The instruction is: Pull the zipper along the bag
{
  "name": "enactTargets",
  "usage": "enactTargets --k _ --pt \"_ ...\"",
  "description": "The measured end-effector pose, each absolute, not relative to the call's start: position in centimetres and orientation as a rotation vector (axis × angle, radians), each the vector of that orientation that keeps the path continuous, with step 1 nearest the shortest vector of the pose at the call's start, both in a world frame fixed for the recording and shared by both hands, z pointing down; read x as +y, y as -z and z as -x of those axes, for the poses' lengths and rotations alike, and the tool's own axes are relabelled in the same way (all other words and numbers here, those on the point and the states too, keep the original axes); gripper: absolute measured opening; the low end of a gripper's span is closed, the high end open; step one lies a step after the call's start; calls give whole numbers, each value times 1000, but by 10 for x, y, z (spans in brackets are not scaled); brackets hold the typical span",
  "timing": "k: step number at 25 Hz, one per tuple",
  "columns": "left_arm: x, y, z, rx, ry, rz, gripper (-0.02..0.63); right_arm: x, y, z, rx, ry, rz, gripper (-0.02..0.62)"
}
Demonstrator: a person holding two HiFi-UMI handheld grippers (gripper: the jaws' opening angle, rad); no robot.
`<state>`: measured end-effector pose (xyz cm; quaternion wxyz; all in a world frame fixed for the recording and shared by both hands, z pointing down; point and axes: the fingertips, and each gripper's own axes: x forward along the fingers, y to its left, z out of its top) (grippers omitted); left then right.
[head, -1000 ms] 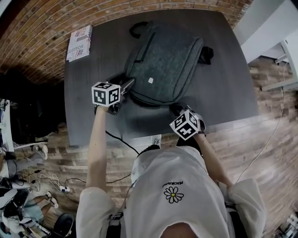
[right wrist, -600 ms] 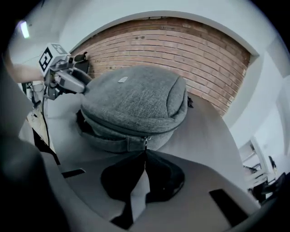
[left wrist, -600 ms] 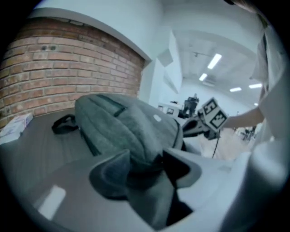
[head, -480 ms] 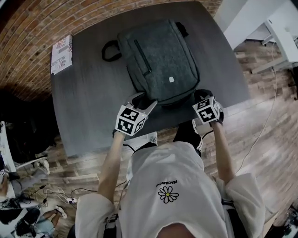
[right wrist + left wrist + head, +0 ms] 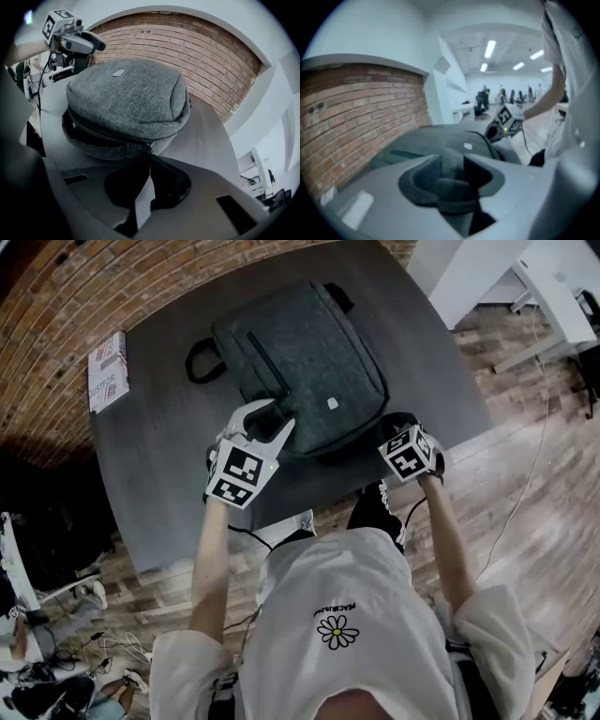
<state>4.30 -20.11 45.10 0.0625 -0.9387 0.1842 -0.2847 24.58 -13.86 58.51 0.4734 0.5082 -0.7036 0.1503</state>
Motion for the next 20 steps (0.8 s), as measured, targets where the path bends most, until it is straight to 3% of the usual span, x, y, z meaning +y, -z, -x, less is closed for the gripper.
enactTargets --k 5,11,20 --pt "-212 -498 -68 262 962 2898 146 -135 -585 -239 -1739 -429 -1216 5" --pt "-208 -505 -78 324 915 2901 146 -115 -579 -236 -1768 -482 -1087 5" --pt "-211 -508 -77 313 906 2927 144 -77 -568 -165 -1856 -476 -832 9"
